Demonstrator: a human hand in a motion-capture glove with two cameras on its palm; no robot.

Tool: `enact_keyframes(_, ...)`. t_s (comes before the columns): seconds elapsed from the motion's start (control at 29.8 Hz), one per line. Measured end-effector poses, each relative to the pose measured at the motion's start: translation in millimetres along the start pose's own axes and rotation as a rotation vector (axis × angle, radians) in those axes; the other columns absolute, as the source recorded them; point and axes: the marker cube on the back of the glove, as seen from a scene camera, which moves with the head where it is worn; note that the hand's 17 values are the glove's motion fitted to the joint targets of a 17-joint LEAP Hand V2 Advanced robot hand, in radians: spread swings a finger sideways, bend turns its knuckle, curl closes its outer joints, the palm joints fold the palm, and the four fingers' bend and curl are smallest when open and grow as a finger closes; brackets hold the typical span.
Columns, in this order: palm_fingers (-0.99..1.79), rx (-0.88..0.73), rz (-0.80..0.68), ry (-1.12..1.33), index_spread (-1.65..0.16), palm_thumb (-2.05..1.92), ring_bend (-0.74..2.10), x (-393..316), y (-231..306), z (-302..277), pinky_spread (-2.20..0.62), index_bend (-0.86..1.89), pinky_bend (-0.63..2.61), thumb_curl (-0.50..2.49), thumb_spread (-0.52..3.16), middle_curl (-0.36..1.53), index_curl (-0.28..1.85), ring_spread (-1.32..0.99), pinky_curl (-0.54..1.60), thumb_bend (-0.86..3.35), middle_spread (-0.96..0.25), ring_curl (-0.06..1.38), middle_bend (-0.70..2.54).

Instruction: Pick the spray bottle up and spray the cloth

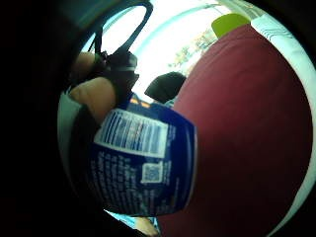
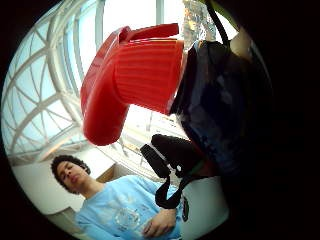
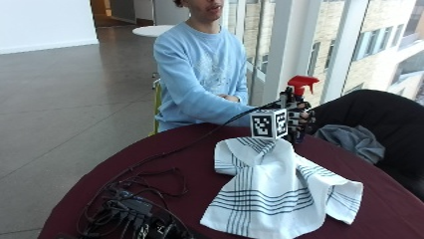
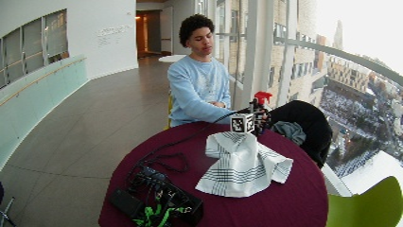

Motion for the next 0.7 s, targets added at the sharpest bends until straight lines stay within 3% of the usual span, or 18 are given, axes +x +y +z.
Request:
enact_keyframes(0.47,0.84,-0.009,0.009,0.004,-0.26,0.37,0.38,-3.1,9.2,0.0,0.23,0.07,0.18,0.28,0.97,0.48,0.41,-0.03,0.23,-0.03,-0.09,0.40,0.33)
enact_keyframes(0.7,0.74,0.013,-0.042,0.125,-0.31,0.36,0.41,-36.8,23.3,-29.1,0.23,0.04,0.26,0.28,0.99,0.46,0.33,-0.03,0.27,-0.03,-0.08,0.40,0.29)
